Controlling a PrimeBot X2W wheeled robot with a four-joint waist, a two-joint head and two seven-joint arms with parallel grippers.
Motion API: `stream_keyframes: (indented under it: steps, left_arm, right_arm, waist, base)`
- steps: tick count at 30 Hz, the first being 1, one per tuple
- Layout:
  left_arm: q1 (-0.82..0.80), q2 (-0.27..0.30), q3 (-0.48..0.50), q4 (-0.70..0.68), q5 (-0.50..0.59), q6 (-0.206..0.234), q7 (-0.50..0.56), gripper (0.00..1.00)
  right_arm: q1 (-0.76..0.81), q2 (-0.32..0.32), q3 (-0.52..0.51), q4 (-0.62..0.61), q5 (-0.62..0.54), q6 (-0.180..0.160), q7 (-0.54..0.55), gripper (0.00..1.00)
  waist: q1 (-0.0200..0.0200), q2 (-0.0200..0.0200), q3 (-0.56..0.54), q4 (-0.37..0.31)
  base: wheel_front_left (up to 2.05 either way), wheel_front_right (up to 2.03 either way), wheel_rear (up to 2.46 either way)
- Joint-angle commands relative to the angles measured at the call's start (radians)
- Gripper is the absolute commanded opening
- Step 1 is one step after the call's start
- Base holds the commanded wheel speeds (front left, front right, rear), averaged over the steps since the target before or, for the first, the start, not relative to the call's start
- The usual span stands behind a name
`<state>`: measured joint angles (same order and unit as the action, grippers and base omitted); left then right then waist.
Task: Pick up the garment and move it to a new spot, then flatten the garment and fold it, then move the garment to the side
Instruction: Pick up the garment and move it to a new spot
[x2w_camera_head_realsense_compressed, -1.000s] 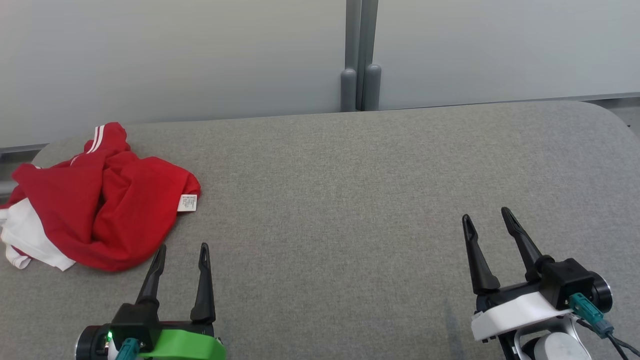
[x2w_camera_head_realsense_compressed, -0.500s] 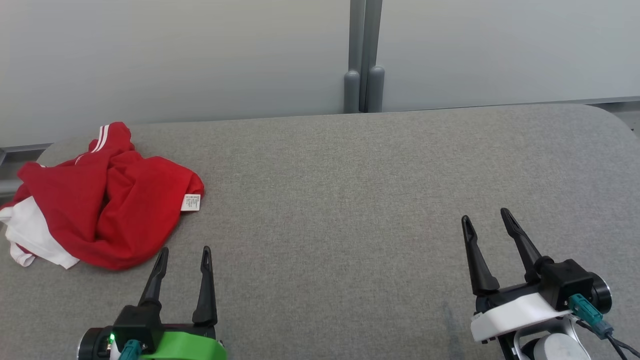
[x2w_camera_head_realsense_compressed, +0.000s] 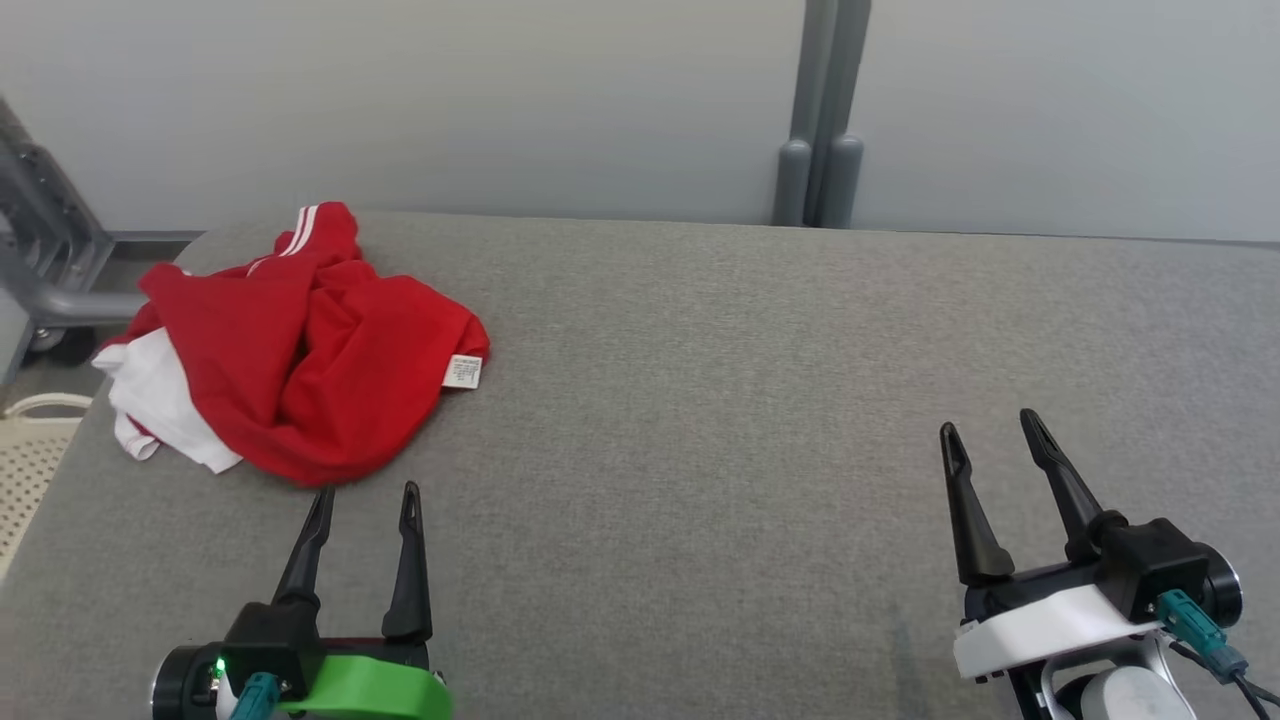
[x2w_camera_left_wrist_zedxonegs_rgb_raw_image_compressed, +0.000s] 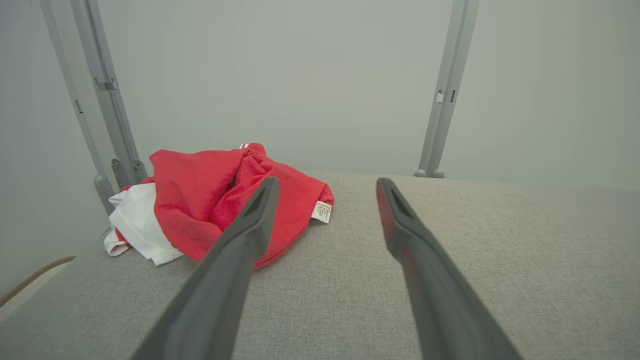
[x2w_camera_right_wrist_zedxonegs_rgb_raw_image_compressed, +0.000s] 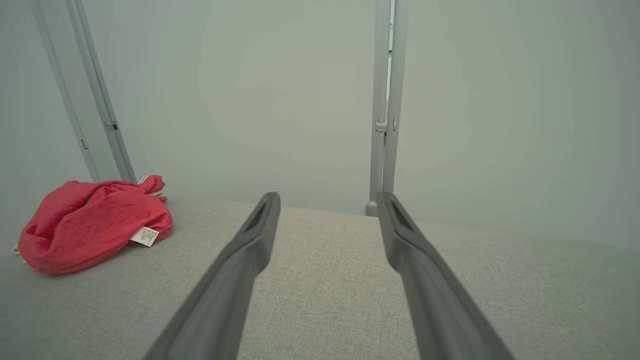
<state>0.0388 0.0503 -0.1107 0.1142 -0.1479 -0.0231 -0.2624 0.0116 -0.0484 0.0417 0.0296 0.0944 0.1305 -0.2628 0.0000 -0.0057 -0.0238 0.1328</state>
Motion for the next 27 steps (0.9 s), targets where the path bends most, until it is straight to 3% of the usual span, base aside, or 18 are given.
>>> stream_keyframes:
  steps: [1, 15, 19, 27]
  left_arm:
    - [-0.012, 0.008, 0.002, -0.003, -0.001, 0.003, -0.003, 1.00]
    - [-0.014, 0.019, 0.019, -0.011, -0.009, 0.007, -0.003, 1.00]
    - [-0.011, 0.019, 0.022, -0.018, -0.014, 0.009, -0.003, 1.00]
    - [-0.009, 0.025, 0.033, -0.021, -0.022, 0.010, -0.003, 1.00]
  right_arm:
    - [0.000, -0.004, -0.003, -0.006, 0.002, 0.000, -0.004, 1.00]
    - [-0.021, -0.004, 0.001, -0.003, 0.008, 0.000, -0.004, 1.00]
    - [-0.032, -0.004, 0.009, -0.003, 0.005, 0.000, -0.004, 1.00]
    - [-0.048, -0.004, 0.027, 0.009, -0.001, 0.000, -0.004, 1.00]
  waist:
    - [0.0000, 0.0057, 0.006, 0.077]
    - [0.0000, 0.0057, 0.028, 0.355]
    - [0.0000, 0.0057, 0.036, 0.386]
    - [0.0000, 0.0057, 0.048, 0.377]
  base:
    - [0.00, 0.00, 0.00]
    - [0.00, 0.00, 0.00]
    - [0.00, 0.00, 0.00]
    - [0.00, 0.00, 0.00]
